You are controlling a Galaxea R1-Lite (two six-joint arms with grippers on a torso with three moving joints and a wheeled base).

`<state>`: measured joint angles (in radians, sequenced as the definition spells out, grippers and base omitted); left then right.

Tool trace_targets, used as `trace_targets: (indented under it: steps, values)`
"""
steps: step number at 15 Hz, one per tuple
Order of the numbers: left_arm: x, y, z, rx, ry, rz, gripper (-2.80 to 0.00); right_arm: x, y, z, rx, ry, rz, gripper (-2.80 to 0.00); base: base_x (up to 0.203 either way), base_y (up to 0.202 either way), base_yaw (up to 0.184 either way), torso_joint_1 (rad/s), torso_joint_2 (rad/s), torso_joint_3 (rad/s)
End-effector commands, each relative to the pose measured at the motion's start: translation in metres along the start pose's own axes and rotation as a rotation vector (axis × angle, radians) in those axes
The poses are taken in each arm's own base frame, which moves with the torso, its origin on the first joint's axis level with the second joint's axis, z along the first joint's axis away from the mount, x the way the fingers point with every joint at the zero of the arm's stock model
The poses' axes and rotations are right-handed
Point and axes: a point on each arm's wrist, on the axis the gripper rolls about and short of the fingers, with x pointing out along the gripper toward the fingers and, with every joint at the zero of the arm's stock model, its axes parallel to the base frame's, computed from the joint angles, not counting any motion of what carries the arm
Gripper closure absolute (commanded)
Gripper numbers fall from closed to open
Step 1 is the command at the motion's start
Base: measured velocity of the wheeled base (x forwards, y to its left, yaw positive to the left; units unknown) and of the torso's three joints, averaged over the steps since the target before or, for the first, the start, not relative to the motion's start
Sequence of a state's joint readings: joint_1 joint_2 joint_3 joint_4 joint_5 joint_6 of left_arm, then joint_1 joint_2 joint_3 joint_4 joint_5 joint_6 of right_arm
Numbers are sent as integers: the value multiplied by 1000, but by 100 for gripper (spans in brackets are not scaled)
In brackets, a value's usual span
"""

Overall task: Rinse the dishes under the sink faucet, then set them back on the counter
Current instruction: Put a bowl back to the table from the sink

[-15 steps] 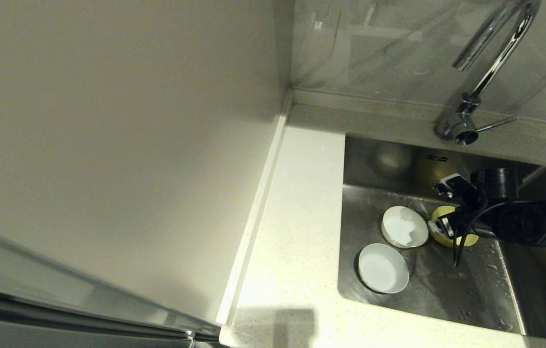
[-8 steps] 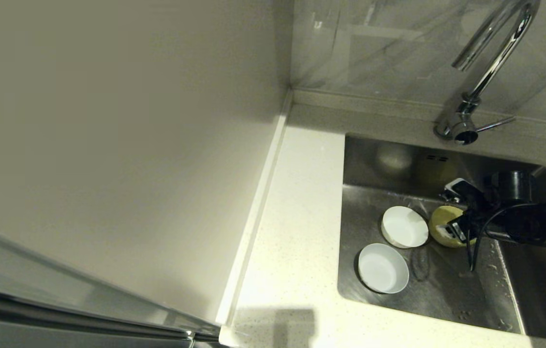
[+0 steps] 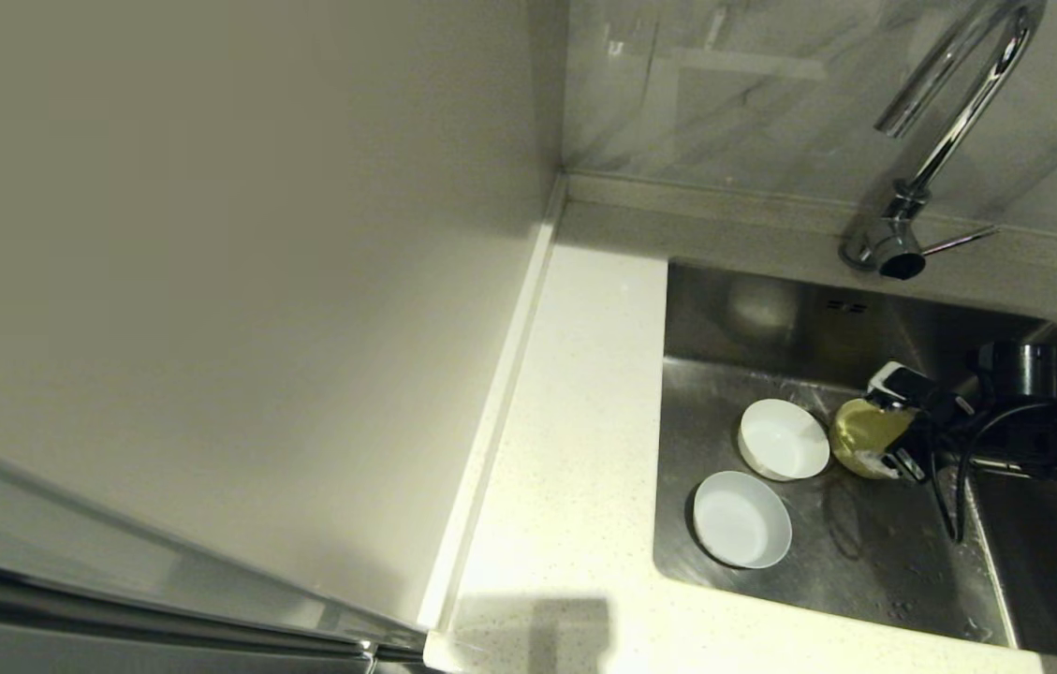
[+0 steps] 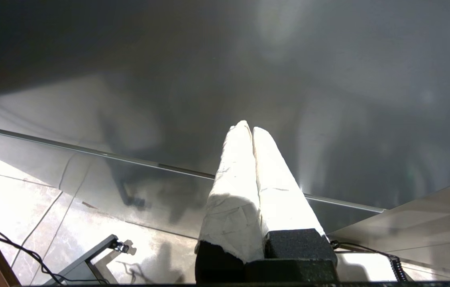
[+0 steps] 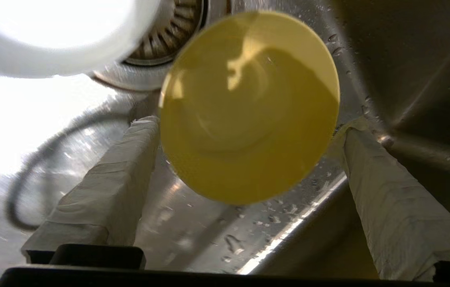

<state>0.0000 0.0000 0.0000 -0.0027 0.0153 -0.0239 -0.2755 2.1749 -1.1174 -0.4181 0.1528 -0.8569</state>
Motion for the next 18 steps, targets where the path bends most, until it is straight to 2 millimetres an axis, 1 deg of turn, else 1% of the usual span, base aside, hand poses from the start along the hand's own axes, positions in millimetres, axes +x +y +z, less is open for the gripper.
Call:
trace_targets:
  steps: [1,8,9,11,15,18]
  values:
    - [0,0,0,-1,-3,0,0,2,-1,-7,-35,11,3,-280,0,0,0,0,0,0]
    - [0,0,0,-1,-4,0,0,5,10,-17,-65,40,43,-280,0,0,0,0,0,0]
    - [0,0,0,-1,-3,-1,0,8,12,-20,-68,47,52,0,0,0,0,0,0,0]
    - [0,0,0,-1,-4,-1,0,15,17,-21,-70,53,67,0,0,0,0,0,0,0]
    - [0,0,0,-1,-3,0,0,34,22,-19,-89,15,34,0,0,0,0,0,0,0]
    - [0,0,0,-1,-3,0,0,42,23,-16,-97,8,32,0,0,0,0,0,0,0]
